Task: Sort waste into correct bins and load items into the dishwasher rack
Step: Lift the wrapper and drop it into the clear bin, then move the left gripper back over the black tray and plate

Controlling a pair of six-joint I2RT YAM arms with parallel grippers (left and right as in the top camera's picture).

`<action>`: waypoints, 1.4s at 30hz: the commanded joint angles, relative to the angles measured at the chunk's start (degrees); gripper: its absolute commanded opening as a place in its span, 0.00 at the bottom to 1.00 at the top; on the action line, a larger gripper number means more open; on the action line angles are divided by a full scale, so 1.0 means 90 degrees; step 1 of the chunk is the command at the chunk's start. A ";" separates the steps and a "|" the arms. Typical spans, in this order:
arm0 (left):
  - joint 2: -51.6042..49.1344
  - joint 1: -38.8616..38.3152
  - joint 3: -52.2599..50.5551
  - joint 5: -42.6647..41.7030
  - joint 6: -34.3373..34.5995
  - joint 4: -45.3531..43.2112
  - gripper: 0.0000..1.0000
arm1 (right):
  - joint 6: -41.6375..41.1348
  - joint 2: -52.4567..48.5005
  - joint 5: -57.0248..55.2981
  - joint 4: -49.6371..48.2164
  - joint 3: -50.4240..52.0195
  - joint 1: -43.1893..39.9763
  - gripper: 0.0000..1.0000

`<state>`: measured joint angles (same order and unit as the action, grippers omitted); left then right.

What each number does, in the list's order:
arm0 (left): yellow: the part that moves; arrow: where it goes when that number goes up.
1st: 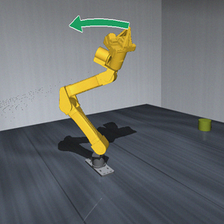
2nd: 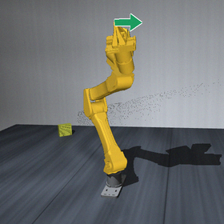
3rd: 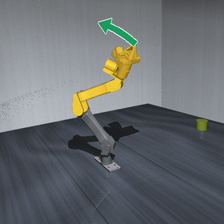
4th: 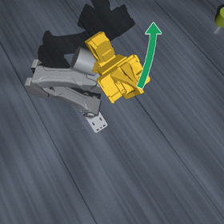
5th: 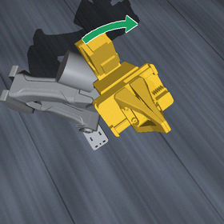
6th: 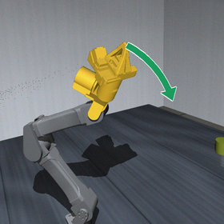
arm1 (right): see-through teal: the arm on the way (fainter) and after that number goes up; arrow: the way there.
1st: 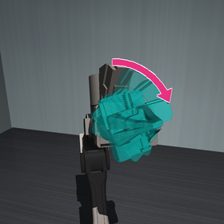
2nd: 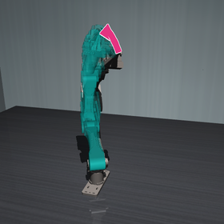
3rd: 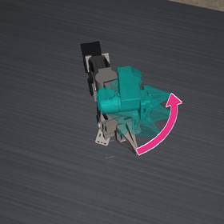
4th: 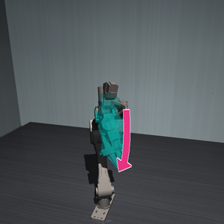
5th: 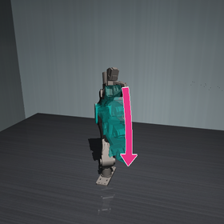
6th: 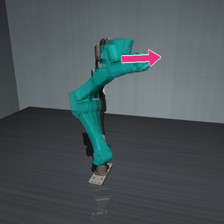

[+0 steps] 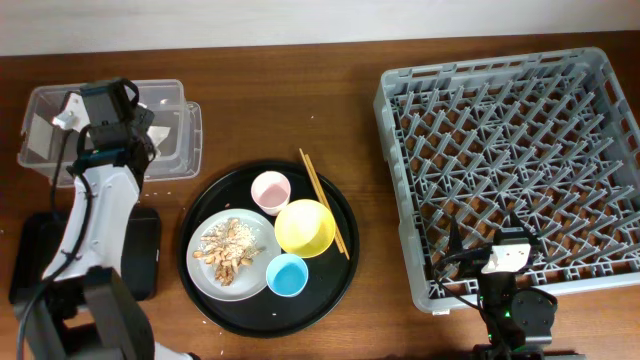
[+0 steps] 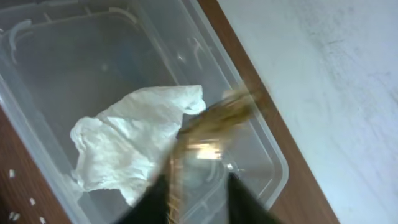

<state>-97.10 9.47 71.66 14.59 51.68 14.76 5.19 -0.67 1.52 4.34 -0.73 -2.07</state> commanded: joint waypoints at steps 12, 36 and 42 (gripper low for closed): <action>0.0746 0.0027 0.0092 -0.0933 0.0107 -0.0141 0.64 | 0.0044 0.0051 -0.0032 0.0019 0.0046 -0.0029 0.99; 0.3186 0.0007 0.0061 -0.1715 -0.1416 0.6433 0.74 | 0.0041 0.0051 -0.0032 0.0019 0.0046 -0.0029 0.99; 0.3186 0.0007 0.0051 -0.1144 -0.1010 0.6885 0.70 | 0.0044 0.0053 -0.0032 0.0019 0.0046 -0.0029 0.99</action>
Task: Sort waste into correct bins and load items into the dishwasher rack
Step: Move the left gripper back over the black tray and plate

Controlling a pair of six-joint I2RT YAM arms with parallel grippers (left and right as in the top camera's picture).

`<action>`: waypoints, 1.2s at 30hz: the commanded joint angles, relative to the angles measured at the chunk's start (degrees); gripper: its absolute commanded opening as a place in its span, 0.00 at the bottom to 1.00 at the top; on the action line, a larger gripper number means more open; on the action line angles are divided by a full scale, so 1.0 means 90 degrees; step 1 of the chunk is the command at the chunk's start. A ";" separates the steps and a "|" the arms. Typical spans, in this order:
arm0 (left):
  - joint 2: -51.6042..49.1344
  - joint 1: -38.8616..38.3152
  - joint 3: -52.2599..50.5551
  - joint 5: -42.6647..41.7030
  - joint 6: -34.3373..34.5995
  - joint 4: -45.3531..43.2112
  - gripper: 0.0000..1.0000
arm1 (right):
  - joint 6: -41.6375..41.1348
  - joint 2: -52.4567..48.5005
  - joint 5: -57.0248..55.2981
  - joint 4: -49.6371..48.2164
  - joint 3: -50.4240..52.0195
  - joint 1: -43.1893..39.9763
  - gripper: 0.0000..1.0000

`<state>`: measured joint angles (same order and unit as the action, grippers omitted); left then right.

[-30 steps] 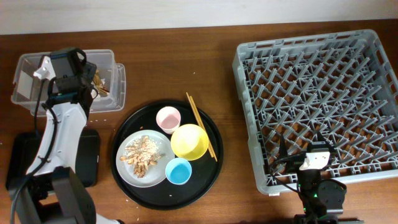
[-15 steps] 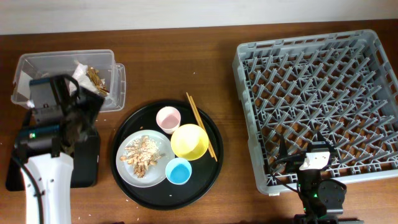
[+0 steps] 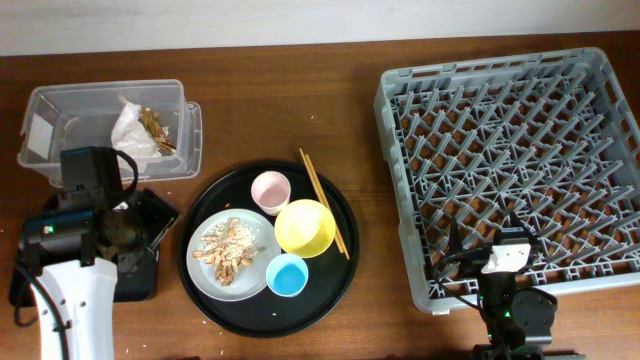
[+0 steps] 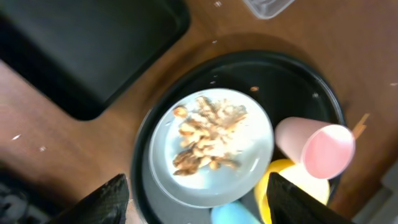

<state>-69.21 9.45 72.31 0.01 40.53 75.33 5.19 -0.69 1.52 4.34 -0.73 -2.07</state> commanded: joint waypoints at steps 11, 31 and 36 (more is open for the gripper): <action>0.0085 0.0012 -0.0041 0.0942 0.0253 0.0335 0.99 | 0.0044 0.0053 -0.0032 0.0019 0.0046 -0.0029 0.99; 0.0080 0.0665 -0.0044 0.1761 0.0299 0.0233 0.99 | 0.0044 0.0053 -0.0032 0.0019 0.0046 -0.0029 0.99; 0.0080 0.0665 -0.0044 0.1756 0.0301 0.0410 0.99 | 0.0044 0.0053 -0.0032 0.0019 0.0046 -0.0029 0.99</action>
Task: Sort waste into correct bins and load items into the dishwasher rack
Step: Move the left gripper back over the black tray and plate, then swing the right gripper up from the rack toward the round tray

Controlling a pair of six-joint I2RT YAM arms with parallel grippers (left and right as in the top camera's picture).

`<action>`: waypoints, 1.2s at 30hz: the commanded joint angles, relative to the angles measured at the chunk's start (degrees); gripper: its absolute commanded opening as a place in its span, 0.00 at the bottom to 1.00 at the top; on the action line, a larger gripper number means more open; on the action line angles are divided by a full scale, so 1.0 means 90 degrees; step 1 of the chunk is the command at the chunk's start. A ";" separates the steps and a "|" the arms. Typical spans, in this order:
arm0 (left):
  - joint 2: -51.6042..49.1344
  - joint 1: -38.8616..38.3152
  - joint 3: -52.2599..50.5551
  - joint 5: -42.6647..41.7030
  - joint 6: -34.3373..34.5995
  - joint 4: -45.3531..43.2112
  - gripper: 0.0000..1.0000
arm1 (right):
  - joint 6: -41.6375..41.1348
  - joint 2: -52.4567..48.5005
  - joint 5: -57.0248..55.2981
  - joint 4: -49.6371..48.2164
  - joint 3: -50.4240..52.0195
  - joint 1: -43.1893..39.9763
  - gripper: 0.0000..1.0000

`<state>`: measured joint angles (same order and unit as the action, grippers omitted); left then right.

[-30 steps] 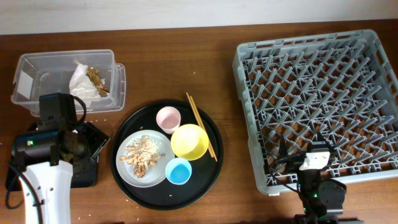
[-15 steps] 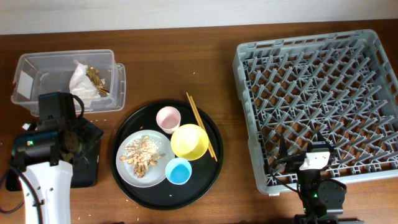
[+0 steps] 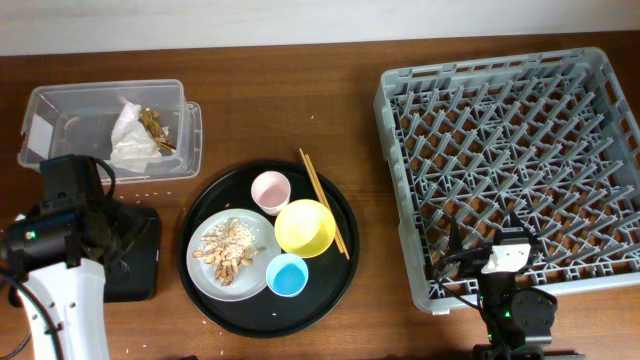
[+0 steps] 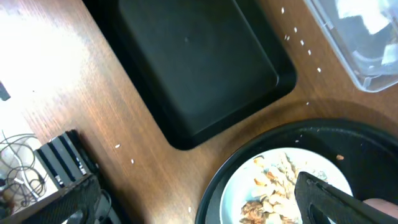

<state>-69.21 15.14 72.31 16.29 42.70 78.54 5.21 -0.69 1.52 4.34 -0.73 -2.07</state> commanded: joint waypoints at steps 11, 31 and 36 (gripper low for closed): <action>0.0080 0.0034 -0.0044 -0.0051 0.0058 0.0049 0.99 | 0.0041 0.0053 -0.0032 0.0019 0.0046 -0.0029 0.99; 0.0080 0.0034 -0.0044 -0.0573 0.0061 -0.0333 0.99 | 0.0041 0.0053 -0.0032 0.0019 0.0046 -0.0029 0.99; 0.0080 0.0034 -0.0044 -0.0573 0.0061 -0.0328 0.99 | 0.0041 0.0053 -0.0032 0.0019 0.0046 -0.0029 0.99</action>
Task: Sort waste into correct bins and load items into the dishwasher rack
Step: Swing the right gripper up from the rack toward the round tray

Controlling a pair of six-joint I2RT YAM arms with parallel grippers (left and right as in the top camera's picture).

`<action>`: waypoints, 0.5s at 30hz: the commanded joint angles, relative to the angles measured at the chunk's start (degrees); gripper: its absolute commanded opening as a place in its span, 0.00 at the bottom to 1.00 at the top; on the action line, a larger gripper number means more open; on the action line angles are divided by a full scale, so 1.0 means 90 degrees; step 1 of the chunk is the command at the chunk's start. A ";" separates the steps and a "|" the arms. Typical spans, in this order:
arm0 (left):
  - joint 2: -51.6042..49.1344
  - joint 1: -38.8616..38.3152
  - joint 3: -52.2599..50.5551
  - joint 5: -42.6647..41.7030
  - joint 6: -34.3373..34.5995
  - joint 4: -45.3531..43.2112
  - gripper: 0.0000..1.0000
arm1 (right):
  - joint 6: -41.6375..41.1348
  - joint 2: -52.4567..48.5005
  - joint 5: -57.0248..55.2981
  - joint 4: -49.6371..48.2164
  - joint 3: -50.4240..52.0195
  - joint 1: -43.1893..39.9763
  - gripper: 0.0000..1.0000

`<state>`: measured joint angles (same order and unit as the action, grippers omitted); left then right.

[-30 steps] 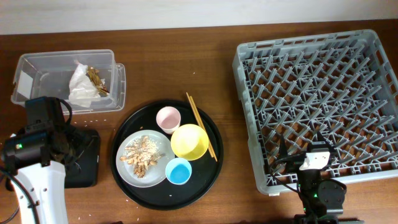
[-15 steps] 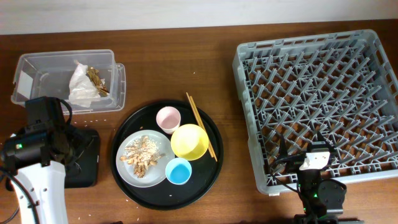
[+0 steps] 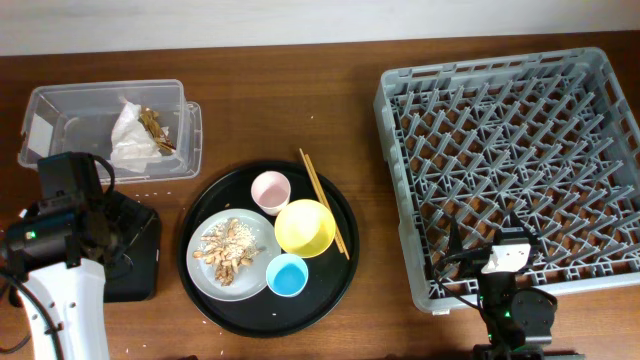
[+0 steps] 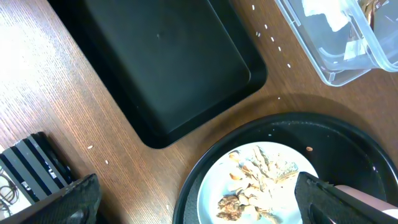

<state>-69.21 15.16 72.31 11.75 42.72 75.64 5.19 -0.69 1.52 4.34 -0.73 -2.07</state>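
Note:
My left gripper (image 4: 199, 208) is open wide with nothing between its fingers (image 4: 68, 199). It hangs over the near left rim of the round black tray (image 3: 335, 275), beside the black bin (image 4: 161, 62). On the tray are a white plate of food scraps (image 3: 232, 252), a pink cup (image 3: 270, 190), a yellow bowl (image 3: 305, 227), a blue cup (image 3: 287, 275) and chopsticks (image 3: 322, 200). The clear bin (image 3: 60, 105) holds a white napkin (image 3: 128, 135) and brown scraps (image 3: 155, 125). My right gripper (image 3: 497, 258) rests at the grey dish rack's (image 3: 510, 150) near edge; its state is unclear.
The black bin (image 3: 135, 260) lies left of the tray, partly under my left arm. White crumbs dot the wood between the clear bin (image 4: 336, 37) and the tray. The dish rack fills the right side of the table.
The left gripper has shifted slightly, so the wrist view takes in more of the clear bin and plate. It stays open and empty. The right arm has not moved.
The left gripper was over the clear bin with brown scraps at its fingertips above the napkin. Then the scraps lay in the bin and the gripper was open over the plate. After that it stood between black bin and tray, where it still is.

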 commanded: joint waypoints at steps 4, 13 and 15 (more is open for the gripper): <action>0.0080 0.0032 -0.0044 -0.0068 0.0058 -0.0005 0.99 | 0.0044 0.0053 -0.0032 0.0019 0.0046 -0.0029 0.99; 0.0080 0.0032 -0.0044 -0.0068 0.0058 -0.0005 0.99 | 0.0041 0.0053 -0.0408 0.0019 0.0046 -0.0029 0.99; 0.0080 0.0032 -0.0044 -0.0068 0.0058 -0.0005 0.99 | 0.0039 0.0056 -0.0085 -0.0032 0.0046 -0.0029 0.98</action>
<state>-69.21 15.14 72.31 11.73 42.70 75.64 5.19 -0.69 -0.64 4.32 -0.73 -2.07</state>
